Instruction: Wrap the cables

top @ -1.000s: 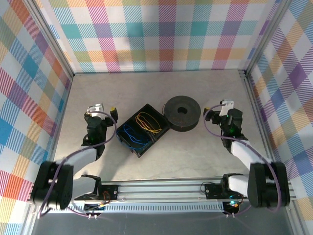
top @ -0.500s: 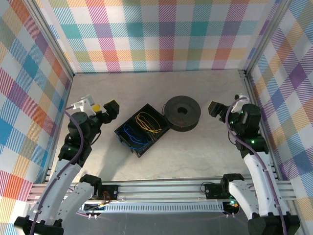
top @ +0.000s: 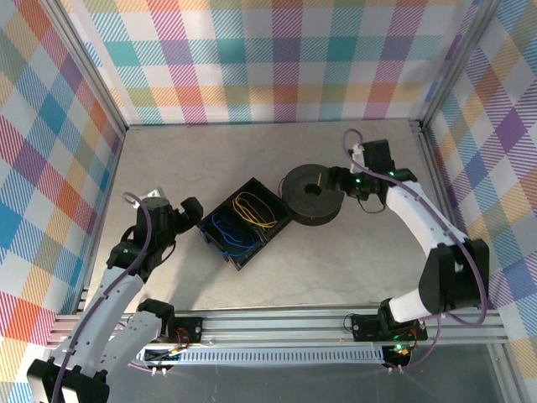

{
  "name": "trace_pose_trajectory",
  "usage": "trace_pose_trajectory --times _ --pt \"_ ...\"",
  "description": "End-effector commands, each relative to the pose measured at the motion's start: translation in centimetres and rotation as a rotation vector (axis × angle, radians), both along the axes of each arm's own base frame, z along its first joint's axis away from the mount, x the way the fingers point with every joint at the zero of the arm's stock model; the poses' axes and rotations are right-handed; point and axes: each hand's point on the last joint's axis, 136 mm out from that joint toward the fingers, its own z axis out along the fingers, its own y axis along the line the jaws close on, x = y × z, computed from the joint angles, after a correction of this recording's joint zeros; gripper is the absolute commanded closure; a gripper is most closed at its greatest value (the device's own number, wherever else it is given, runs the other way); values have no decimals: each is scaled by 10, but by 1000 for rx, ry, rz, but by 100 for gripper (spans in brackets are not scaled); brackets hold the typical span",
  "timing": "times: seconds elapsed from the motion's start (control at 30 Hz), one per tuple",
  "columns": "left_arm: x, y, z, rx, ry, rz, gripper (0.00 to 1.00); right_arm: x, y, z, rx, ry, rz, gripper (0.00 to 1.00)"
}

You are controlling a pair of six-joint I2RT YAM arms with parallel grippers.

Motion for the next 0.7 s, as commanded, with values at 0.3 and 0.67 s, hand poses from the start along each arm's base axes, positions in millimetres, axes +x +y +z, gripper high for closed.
trace_pose_trajectory --times 0.3,0.67 --pt "-14 -8 -48 -71 215 -18 0 31 -28 -61 -614 196 -45 13" --pt "-13 -12 -65 -85 272 -15 0 2 -68 -93 -809 299 -100 8"
